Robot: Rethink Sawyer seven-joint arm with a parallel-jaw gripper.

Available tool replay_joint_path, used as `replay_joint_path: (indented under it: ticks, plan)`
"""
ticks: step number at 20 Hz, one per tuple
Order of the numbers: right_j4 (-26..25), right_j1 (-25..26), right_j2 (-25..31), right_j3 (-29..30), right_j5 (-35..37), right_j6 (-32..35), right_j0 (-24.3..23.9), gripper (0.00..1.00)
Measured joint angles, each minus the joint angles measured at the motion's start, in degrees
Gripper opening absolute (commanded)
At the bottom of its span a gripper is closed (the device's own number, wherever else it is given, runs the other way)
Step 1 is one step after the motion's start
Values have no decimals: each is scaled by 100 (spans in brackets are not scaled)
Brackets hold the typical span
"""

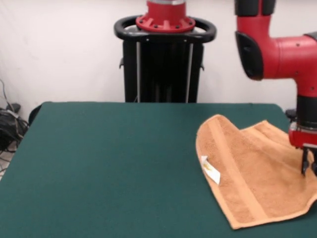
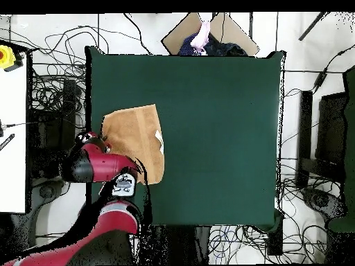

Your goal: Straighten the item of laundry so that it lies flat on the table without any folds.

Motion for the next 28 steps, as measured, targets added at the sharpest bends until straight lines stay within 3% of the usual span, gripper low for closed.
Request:
replay_joint_path:
  ticks: [9,28]
  plan:
    - [475,-202,-626,43,528,1,591,0]
    - [875,27,-658,52,493,1,482,0]
